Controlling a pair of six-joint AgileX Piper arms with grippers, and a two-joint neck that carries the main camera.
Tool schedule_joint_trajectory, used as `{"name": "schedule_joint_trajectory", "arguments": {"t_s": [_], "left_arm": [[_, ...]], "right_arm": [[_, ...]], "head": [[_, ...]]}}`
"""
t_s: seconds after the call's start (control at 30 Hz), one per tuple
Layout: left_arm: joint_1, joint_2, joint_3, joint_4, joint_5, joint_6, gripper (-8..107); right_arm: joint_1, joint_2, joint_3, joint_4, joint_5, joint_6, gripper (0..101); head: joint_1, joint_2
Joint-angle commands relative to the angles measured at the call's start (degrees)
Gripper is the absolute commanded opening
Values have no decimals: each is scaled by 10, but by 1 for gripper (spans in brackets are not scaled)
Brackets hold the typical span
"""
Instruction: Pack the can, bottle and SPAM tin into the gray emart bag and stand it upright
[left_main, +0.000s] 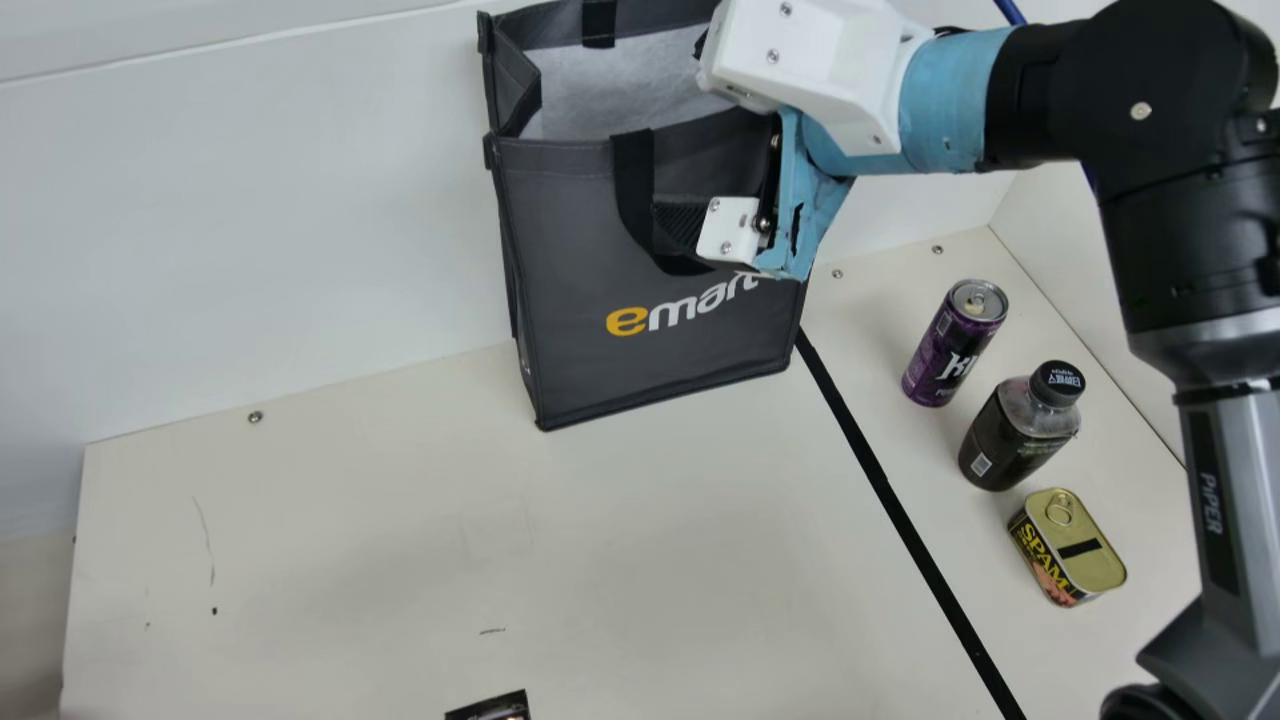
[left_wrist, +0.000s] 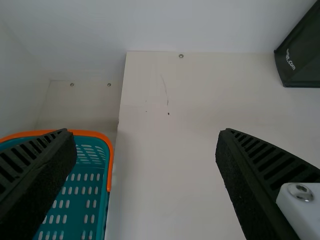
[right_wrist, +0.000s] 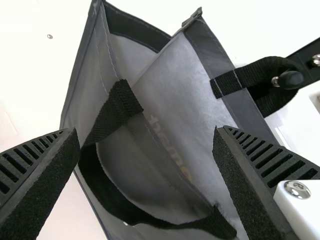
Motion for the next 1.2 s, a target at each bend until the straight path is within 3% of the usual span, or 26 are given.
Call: {"name": "schedule_joint_trajectory", "arguments": {"t_s": [0.0, 0.4, 0.83, 1.17], "left_arm": [[0, 0, 0, 0, 0, 0, 90], [0, 0, 0, 0, 0, 0, 90], [0, 0, 0, 0, 0, 0, 90], [0, 0, 0, 0, 0, 0, 90]], "right_arm": [[-2, 8, -2, 2, 0, -11, 95], [-34, 61, -26, 10, 0, -76, 95], [-29, 100, -21, 20, 0, -124, 95], [-23, 113, -21, 26, 0, -132, 28]], "head": [[-13, 0], [-13, 0], [-13, 0], [-13, 0]]}}
